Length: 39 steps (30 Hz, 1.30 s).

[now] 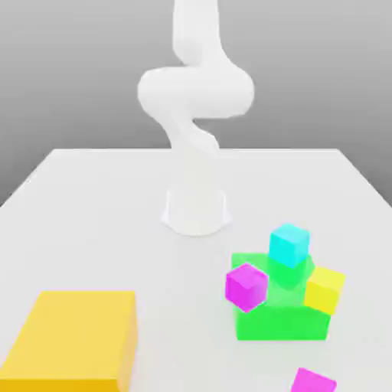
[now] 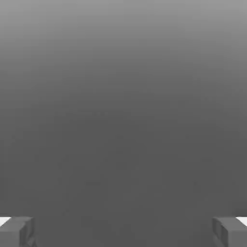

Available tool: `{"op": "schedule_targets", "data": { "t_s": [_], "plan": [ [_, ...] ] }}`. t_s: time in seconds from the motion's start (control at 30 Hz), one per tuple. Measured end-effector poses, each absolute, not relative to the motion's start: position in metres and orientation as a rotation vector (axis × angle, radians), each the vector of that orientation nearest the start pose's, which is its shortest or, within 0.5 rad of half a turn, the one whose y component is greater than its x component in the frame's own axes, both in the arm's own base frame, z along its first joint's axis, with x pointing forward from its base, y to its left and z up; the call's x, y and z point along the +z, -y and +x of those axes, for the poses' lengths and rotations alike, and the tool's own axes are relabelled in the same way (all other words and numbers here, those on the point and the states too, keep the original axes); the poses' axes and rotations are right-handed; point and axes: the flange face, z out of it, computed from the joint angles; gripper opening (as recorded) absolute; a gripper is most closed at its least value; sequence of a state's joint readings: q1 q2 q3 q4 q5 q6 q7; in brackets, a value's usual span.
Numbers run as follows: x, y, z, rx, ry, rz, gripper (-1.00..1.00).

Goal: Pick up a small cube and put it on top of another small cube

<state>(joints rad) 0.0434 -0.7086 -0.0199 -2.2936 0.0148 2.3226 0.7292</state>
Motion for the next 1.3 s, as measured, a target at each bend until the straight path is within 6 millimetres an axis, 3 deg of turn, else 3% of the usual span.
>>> {"op": "schedule_targets", "data": {
  "t_s": [0.27, 0.53, 0.67, 0.9, 1.0, 1.13, 1.17, 1.3],
  "plan": [
    [0.577, -0.043, 0.469, -0.697, -0.610, -2.750, 0.00],
    [0.450, -0.091, 0.523, -0.451, -0.259, -2.924, 0.00],
    [0.382, -0.120, 0.535, -0.327, -0.056, -2.992, 0.00],
    [0.259, -0.149, 0.536, -0.110, 0.275, -3.081, 0.00],
    [0.208, -0.159, 0.529, -0.024, 0.419, -3.104, 0.00],
    [0.146, -0.161, 0.527, -0.002, 0.456, -3.108, 0.00],
    [0.137, -0.161, 0.527, -0.001, 0.457, -3.108, -1.00],
    [0.137, -0.161, 0.527, 0.002, 0.457, -3.108, -1.00]
  ]
}}
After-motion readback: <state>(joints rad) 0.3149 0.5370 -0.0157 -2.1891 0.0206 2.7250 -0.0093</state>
